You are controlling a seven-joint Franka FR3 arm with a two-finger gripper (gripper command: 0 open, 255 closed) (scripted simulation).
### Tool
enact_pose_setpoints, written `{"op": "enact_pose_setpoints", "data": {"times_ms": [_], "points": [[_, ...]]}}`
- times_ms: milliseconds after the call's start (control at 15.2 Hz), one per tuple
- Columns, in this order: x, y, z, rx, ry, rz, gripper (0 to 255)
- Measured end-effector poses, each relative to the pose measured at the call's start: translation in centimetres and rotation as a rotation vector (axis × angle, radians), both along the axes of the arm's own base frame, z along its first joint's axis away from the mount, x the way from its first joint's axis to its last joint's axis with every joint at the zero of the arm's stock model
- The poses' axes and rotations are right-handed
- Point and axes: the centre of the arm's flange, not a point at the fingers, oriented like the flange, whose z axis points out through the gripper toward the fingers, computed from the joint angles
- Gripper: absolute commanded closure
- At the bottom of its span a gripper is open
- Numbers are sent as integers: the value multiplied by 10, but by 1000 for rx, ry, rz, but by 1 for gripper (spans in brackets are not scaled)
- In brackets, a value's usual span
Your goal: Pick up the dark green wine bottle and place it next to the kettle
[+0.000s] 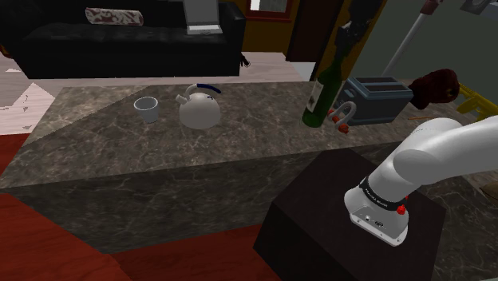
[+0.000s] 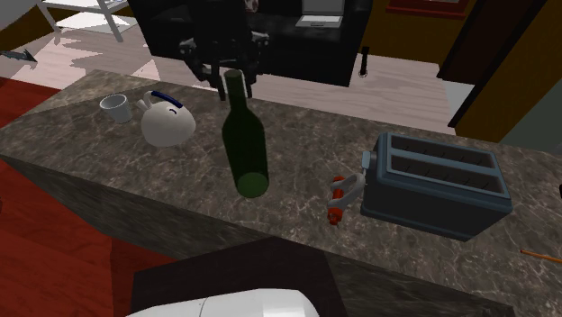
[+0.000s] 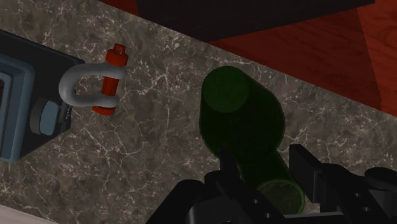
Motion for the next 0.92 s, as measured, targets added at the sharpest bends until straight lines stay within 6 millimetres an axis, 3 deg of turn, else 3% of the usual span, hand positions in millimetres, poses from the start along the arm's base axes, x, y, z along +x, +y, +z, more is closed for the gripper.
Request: {"op": "enact_pose_setpoints", "data": {"times_ms": [924], "points": [[-1, -1, 75, 0, 0, 0, 255]]}}
